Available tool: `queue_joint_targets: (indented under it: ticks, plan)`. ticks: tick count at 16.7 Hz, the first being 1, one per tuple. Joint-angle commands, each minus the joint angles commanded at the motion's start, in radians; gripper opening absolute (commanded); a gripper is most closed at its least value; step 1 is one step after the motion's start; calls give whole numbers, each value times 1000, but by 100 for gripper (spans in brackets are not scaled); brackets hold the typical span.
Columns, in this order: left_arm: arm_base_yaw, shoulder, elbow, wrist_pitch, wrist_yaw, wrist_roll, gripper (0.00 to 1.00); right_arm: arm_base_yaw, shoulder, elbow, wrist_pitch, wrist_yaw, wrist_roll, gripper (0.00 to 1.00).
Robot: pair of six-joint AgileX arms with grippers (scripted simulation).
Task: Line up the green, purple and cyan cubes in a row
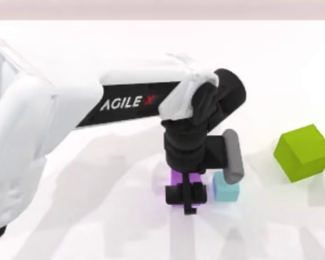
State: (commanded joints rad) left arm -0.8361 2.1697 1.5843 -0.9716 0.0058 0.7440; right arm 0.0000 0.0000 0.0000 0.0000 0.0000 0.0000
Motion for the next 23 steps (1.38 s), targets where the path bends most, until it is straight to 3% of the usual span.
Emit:
queue_joint_targets:
  ticks: [2, 3, 12, 19, 23]
  plan:
    - [0, 0, 0, 0, 0, 0, 98, 0, 0, 0, 0, 0, 0, 100]
    - [0, 0, 0, 0, 0, 0, 100, 0, 0, 0, 0, 0, 0, 100]
    - [2, -1, 3, -4, 0, 0, 100, 0, 0, 0, 0, 0, 0, 100]
    - [19, -55, 158, -219, 0, -2, 100, 0, 0, 0, 0, 0, 0, 100]
    - [21, -67, 180, -246, -1, -2, 100, 0, 0, 0, 0, 0, 0, 100]
